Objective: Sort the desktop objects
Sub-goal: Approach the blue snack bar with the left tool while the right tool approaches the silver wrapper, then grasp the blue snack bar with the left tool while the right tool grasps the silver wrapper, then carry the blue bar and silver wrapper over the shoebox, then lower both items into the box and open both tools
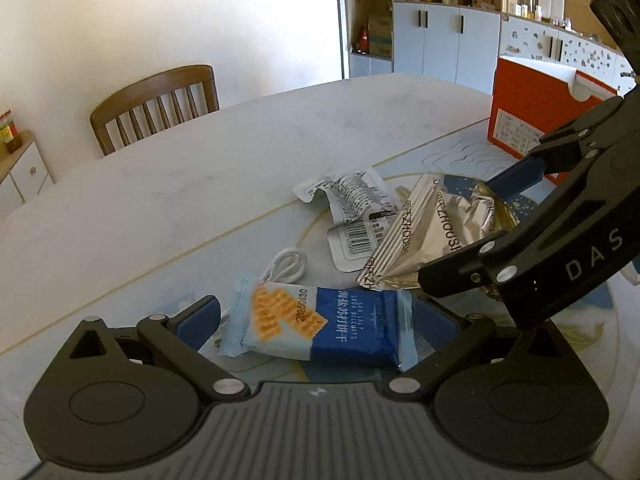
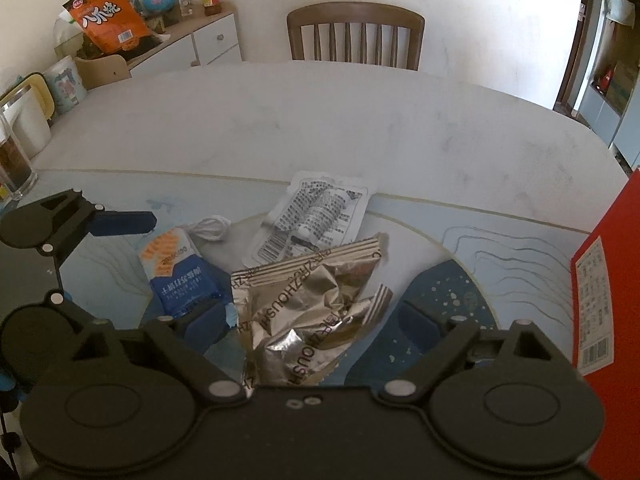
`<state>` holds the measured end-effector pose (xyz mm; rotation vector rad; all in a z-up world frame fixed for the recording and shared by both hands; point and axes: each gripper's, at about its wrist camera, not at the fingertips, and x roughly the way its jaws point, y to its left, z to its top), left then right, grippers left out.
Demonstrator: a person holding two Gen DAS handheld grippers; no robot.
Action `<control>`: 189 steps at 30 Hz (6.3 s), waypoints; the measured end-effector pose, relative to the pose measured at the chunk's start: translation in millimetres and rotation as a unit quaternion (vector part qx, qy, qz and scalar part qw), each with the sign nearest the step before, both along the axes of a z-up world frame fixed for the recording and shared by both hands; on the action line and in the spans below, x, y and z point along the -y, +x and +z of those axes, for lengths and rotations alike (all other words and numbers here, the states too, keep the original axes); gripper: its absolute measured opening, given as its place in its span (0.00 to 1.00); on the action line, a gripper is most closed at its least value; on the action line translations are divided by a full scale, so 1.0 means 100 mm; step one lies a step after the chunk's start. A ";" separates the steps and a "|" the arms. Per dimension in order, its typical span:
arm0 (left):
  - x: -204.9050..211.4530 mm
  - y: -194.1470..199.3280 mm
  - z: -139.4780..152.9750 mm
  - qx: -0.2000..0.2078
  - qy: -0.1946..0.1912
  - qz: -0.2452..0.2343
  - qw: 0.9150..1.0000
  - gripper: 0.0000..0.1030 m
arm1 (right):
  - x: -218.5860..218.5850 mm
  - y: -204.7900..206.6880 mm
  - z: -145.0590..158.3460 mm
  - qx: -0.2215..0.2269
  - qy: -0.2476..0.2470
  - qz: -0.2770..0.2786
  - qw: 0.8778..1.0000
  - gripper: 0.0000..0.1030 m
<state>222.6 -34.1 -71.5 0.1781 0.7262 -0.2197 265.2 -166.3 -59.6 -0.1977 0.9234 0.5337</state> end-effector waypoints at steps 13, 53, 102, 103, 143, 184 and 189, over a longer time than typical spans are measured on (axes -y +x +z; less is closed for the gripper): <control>0.02 -0.01 0.00 0.003 0.007 -0.005 1.000 0.94 | -0.01 0.03 -0.04 -0.017 0.007 0.005 1.000 0.75; 0.39 -0.25 0.66 0.029 -0.005 -0.022 0.999 0.81 | 0.49 -0.32 0.50 0.025 0.046 -0.039 0.998 0.52; 2.56 -0.12 1.49 0.053 -0.030 -0.132 0.989 0.81 | 2.73 -0.63 1.17 0.082 0.080 -0.138 0.984 0.52; 2.61 -0.10 1.49 0.053 -0.029 -0.132 0.989 0.81 | 2.78 -0.62 1.17 0.083 0.079 -0.139 0.984 0.52; 3.48 1.02 0.83 -0.084 -0.002 -0.123 0.989 0.81 | 3.49 0.38 0.70 0.045 0.000 -0.141 0.989 0.52; 3.65 1.23 0.64 -0.149 0.011 -0.113 0.982 0.82 | 3.36 0.69 0.41 -0.005 -0.035 -0.134 0.990 0.63; 3.65 1.18 0.67 -0.144 0.013 -0.111 0.983 0.85 | 3.37 0.67 0.43 -0.003 -0.037 -0.135 0.990 0.64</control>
